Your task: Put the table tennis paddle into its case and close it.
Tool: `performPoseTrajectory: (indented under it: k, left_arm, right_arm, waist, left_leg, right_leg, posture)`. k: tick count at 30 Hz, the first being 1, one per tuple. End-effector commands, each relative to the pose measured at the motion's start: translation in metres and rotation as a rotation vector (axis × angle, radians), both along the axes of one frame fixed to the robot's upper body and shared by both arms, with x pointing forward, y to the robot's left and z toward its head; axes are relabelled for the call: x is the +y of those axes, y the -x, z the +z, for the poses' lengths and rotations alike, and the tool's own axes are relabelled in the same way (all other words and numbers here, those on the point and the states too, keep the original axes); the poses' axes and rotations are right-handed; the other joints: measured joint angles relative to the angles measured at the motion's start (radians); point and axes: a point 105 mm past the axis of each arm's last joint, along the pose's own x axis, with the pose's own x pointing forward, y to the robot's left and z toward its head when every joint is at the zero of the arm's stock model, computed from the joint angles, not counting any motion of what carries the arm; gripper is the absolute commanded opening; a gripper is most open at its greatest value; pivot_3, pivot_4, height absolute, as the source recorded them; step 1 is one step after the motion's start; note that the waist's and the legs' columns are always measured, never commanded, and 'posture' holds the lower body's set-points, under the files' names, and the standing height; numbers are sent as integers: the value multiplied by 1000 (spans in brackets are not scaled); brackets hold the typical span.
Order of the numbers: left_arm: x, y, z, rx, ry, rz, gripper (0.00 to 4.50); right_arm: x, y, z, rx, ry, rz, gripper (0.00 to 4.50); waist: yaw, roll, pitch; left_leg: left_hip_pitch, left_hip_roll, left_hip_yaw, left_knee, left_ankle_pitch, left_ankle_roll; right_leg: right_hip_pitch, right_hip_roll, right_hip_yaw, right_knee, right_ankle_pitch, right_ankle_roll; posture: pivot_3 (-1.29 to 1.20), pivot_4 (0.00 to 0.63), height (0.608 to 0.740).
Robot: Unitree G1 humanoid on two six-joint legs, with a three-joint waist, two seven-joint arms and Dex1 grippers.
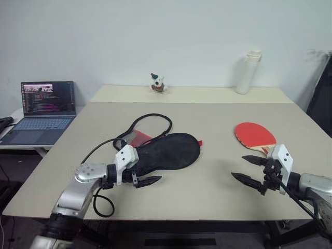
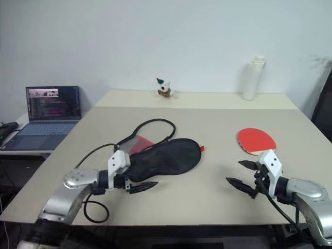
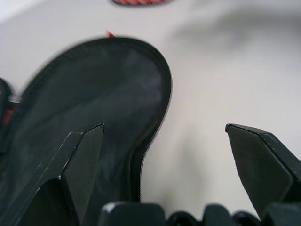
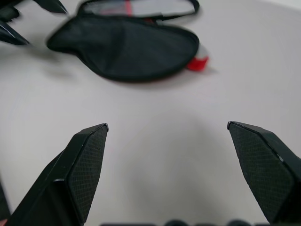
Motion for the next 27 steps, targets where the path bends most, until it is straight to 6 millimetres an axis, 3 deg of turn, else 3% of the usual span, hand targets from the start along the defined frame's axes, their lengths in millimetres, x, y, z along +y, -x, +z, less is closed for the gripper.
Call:
performPoseTrajectory:
  k: [1, 5, 13, 14, 16, 23, 27]
  left_arm:
    - [8, -9, -2, 20, -34, -21, 4500]
    - [14, -13, -25, 70, -141, -83, 4500]
    - [12, -25, -42, 107, -214, -113, 4500]
    - [12, -26, -43, 107, -216, -108, 4331]
    - [13, -27, -43, 111, -212, -105, 3933]
    - [16, -24, -39, 140, -157, -79, 1490]
    - [10, -27, -26, 133, -34, -6, 38]
  right_arm:
    - [14, 13, 17, -20, -31, 62, 4462]
    - [17, 20, 18, -27, -24, 46, 4462]
    - [19, 15, 19, -51, -36, 2, 4462]
    - [18, 13, 19, -56, -36, -8, 4488]
    - [16, 12, 20, -63, -36, -22, 4500]
    - [9, 10, 21, -80, -41, -63, 4500]
    - [7, 8, 21, -88, -45, -79, 4500]
  waist:
    - [2, 0, 0]
    - [5, 0, 0]
    - [5, -1, 0]
    - [5, -1, 0]
    - [6, -1, 0]
    - [8, -1, 0]
    - [5, -1, 0]
  left_leg:
    - [0, 0, 0, 0, 0, 0]
    - [-1, -1, 0, 0, 0, 0]
    - [-1, -2, -1, 0, 0, 0]
    - [-1, -2, -1, 0, 0, 0]
    - [0, -2, -1, 1, 0, 0]
    - [0, -1, -2, 2, 0, 0]
    - [0, -1, -1, 1, 0, 0]
  right_leg:
    - [0, 0, 0, 0, 0, 0]
    - [0, -1, 0, -1, 0, 1]
    - [0, -1, 0, 0, 0, 2]
    - [1, -1, 0, 0, 0, 2]
    - [1, -2, 0, 0, 0, 2]
    - [2, -2, 0, 1, 0, 2]
    - [1, -2, 0, 0, 0, 2]
  posture:
    - [0, 150, 740]
    - [0, 150, 740]
    - [0, 150, 740]
    - [0, 150, 740]
    - [0, 150, 740]
    - [0, 150, 740]
    - [0, 150, 740]
